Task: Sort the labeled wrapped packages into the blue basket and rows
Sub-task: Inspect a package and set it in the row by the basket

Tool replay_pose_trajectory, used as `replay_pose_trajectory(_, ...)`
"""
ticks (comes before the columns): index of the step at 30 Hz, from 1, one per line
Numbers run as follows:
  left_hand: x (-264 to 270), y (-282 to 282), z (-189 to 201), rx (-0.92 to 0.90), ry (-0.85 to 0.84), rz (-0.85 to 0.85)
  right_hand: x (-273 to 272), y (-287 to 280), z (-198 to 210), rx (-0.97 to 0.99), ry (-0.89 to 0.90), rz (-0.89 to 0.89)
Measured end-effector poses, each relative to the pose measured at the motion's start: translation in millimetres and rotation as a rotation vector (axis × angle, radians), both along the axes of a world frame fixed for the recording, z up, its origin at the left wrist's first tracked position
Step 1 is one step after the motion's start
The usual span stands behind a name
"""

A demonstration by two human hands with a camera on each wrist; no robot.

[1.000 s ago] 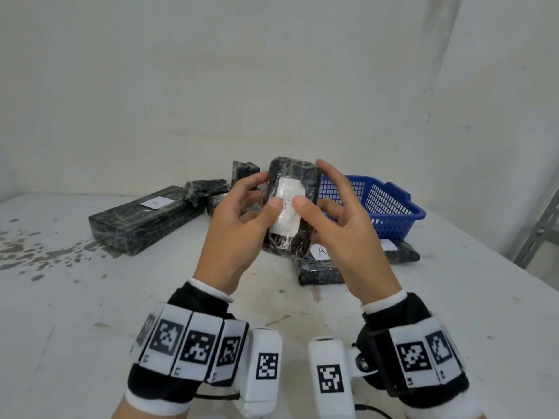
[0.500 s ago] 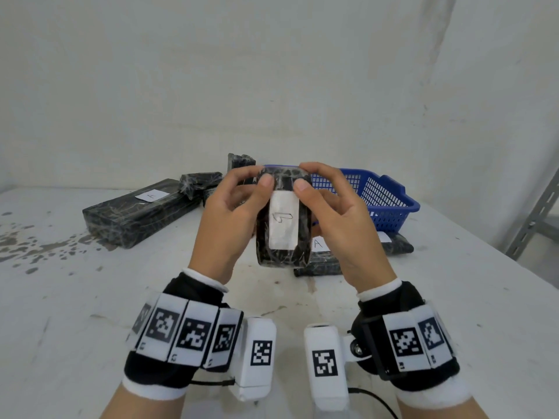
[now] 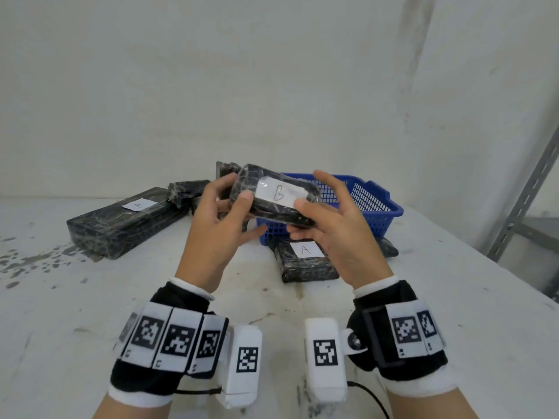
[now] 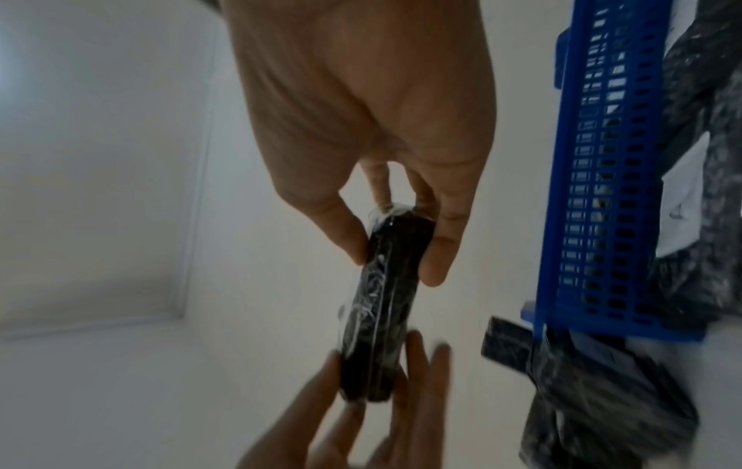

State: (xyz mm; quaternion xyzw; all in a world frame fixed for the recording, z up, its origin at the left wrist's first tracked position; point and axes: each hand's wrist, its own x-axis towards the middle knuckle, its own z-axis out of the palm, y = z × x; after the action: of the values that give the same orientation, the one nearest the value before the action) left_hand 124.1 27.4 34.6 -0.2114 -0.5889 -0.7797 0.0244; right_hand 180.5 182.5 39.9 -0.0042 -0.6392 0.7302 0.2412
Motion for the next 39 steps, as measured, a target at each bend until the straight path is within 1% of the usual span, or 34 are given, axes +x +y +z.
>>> replay_pose_trajectory(2,-2.3,1.8,-4.2,-0.120,-0.028,-0.017,1.1,15.2,2.6,-0.047,-0.028,-0.091)
replay_pose_trajectory(6,-8.6,9.0,-14.8,-0.331,-0.062,0.005,8.3,60.8,-0.8,-0.016,-0.141,-0.275)
replay_pose_trajectory(8,-14.6,12.1,-20.5,-0.404,-0.108,0.021,13.1,87.0,-8.3,-0.020,-0.197,-0.320)
replay_pose_trajectory(11,-23.6,16.1,-28.5,-0.506,-0.181,0.020,18.8,122.4,-24.4,-0.007,-0.341,-0.382)
replay_pose_trajectory(15,-34.0,24.4,-39.4,-0.620,-0.308,-0.059,23.1,146.5,-45.8,0.023,-0.525,-0.474)
replay_pose_trajectory(19,-39.5,35.6,-45.4,-0.646,-0.402,-0.162,21.5,151.9,-57.1,0.039,-0.653,-0.505)
replay_pose_trajectory(22,-40.2,43.8,-50.8,-0.621,-0.461,-0.235,17.1,155.2,-64.4,0.186,-0.766,-0.581)
replay_pose_trajectory(25,-43.1,48.7,-57.4,-0.597,-0.482,-0.294,13.8,156.5,-67.1,0.257,-0.784,-0.599)
replay_pose_trajectory(30,-46.1,50.4,-58.4,-0.609,-0.511,-0.276,15.4,157.6,-65.1,0.307,-0.806,-0.569)
replay_pose_trajectory(32,-47.2,48.8,-53.9,-0.628,-0.499,-0.239,16.4,154.8,-58.5,0.394,-0.845,-0.585)
replay_pose_trajectory(34,-54.7,46.3,-46.8,-0.639,-0.489,-0.149,17.9,150.6,-50.1,0.464,-0.836,-0.656)
replay_pose_trajectory(35,-61.7,43.7,-43.5,-0.632,-0.476,-0.084,16.2,146.3,-45.9,0.481,-0.801,-0.676)
replay_pose_trajectory(37,-82.5,37.4,-36.3,-0.605,-0.421,0.071,10.9,137.8,-39.8,0.445,-0.679,-0.689)
replay_pose_trajectory(39,-102.1,31.9,-31.1,-0.674,-0.355,0.219,6.1,127.2,-33.7,0.364,-0.550,-0.661)
